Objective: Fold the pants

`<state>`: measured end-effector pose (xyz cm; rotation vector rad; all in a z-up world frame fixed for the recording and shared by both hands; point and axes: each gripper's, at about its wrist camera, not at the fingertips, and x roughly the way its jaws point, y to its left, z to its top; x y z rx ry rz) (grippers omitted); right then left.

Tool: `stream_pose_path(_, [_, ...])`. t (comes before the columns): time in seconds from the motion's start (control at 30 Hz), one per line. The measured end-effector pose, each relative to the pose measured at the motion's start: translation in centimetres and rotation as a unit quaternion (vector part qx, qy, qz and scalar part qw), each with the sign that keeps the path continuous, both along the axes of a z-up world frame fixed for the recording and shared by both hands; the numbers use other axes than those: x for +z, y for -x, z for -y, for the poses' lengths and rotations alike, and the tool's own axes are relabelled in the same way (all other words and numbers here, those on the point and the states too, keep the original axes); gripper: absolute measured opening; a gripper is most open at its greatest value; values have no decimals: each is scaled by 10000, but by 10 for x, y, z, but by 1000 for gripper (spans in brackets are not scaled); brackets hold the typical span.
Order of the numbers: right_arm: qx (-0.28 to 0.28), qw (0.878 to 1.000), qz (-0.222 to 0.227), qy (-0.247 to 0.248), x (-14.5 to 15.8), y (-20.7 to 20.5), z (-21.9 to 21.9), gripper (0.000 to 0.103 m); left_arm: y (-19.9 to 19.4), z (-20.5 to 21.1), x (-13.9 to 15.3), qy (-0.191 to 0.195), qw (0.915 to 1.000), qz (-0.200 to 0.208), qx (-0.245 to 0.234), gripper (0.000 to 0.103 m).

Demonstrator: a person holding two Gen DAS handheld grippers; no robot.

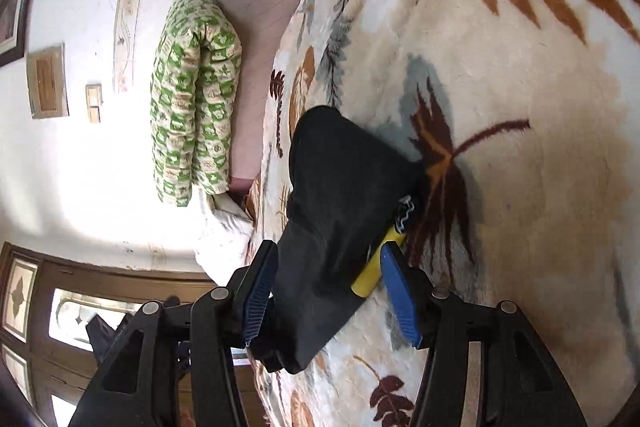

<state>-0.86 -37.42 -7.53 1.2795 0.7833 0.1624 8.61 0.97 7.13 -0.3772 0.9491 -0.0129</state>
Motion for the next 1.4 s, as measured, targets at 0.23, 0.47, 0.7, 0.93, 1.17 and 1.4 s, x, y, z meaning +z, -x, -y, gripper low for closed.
stream_pose_path(0.23, [-123, 9996, -255, -3, -4, -9, -2, 56, -17, 44, -32, -212, 9923, -763, -957, 68])
stream_pose_path(0.47, [-44, 9991, -327, -262, -4, -7, -2, 59, -26, -18, -7, -673, 9960, -268, -516, 68])
stream_pose_path(0.7, [1319, 9899, 291, 419, 31, -37, -60, 59, -33, -97, -31, -656, 9926, -943, -401, 68])
stream_pose_path(0.93, [3326, 9206, 758, 1901, 68, -130, -169, 60, -44, -138, -66, 351, 9825, -1708, -647, 68])
stream_pose_path(1.17, [4044, 8606, 745, 3003, 66, -185, -231, 60, -66, -153, -94, 872, 9695, -2183, -700, 68])
stream_pose_path(1.4, [4190, 8436, 371, 3336, 43, -220, -237, 61, -83, -129, -107, 425, 9661, -2369, -938, 68])
